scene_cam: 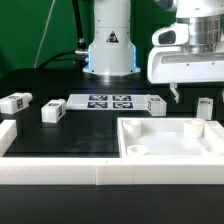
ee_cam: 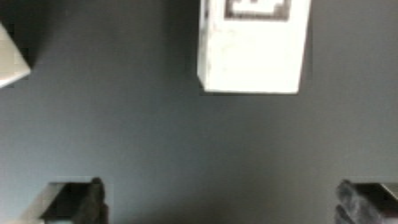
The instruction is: Assemble one leg
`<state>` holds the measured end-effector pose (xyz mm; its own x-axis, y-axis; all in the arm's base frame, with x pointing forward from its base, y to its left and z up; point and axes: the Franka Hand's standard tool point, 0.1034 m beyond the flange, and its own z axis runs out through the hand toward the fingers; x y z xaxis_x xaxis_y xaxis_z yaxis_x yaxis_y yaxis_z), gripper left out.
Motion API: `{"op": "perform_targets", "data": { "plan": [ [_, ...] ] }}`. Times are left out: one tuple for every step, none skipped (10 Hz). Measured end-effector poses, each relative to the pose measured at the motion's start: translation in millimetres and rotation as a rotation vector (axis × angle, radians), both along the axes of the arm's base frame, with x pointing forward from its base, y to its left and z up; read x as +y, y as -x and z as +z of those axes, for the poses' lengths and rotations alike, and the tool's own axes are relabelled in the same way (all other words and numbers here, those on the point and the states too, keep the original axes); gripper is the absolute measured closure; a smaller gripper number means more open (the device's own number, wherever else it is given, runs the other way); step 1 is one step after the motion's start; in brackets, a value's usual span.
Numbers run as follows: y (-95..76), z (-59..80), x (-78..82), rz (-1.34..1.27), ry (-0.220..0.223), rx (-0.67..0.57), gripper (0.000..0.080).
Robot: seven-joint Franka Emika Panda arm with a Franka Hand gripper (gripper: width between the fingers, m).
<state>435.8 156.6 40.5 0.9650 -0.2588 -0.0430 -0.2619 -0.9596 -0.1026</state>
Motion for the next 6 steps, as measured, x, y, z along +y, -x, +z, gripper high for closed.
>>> {"op": "perform_targets", "data": {
  "plan": [
    [1.8, 0.1, 5.4, 0.003, -0.001, -0.002, 0.0151],
    [6.2, -0.2, 7.0, 0.016, 0.002, 0.04, 0.0151],
    [9.2, 0.0, 2.0, 0.052, -0.007, 0.142, 0.0151],
    [5.8, 0.8, -1.2, 0.058, -0.022, 0.219, 0.0151],
    [6.1, 1.0, -3.4, 0.072, -0.032, 0.297, 0.0151],
    [6.1, 3.8, -4.6, 0.089, -0.048, 0.39, 0.0151]
  ]
}}
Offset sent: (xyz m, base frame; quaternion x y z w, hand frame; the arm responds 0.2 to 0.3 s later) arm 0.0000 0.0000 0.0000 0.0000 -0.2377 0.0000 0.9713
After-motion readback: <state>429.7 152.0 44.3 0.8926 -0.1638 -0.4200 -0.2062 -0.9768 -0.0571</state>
